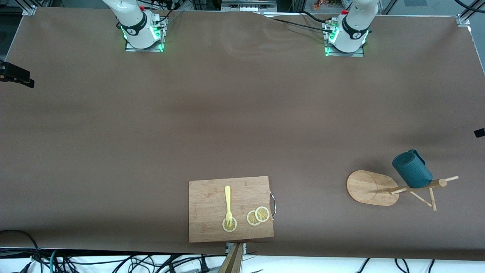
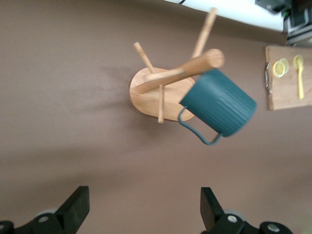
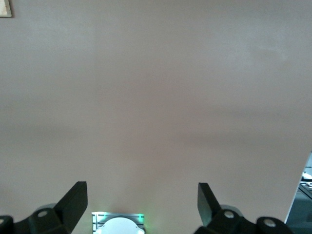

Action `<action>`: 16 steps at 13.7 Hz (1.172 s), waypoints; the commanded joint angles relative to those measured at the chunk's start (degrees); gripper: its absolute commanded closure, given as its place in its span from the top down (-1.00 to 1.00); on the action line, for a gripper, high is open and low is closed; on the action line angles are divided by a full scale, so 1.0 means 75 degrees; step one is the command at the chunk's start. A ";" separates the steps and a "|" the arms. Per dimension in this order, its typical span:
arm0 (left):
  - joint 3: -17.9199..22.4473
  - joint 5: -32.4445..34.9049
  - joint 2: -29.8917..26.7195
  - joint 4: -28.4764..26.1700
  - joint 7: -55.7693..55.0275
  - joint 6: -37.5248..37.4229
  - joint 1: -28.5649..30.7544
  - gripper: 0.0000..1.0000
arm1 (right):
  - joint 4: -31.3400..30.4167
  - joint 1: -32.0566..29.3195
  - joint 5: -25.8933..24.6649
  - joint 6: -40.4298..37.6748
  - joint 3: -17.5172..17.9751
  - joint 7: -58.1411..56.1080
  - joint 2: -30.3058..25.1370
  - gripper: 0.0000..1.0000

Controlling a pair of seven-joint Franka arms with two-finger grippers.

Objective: Pass cup and hang on rack

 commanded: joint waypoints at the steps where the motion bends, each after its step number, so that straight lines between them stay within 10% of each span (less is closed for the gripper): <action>1: 0.0088 0.0808 -0.0813 -0.0222 -0.0371 -0.0305 -0.0614 1.00 | 0.0100 -0.0074 0.0179 -0.0043 0.0007 0.0146 0.0014 1.00; 10: 0.0088 0.1816 -0.1788 -0.0304 -0.3640 -0.1115 -0.3109 1.00 | 0.0100 -0.0074 0.0156 -0.0032 0.0007 0.0087 0.0003 1.00; 16: 0.0146 0.2568 -0.3111 -0.1813 -0.4804 -0.0743 -0.4495 1.00 | 0.0100 -0.0074 0.0144 -0.0020 0.0007 0.0040 0.0014 1.00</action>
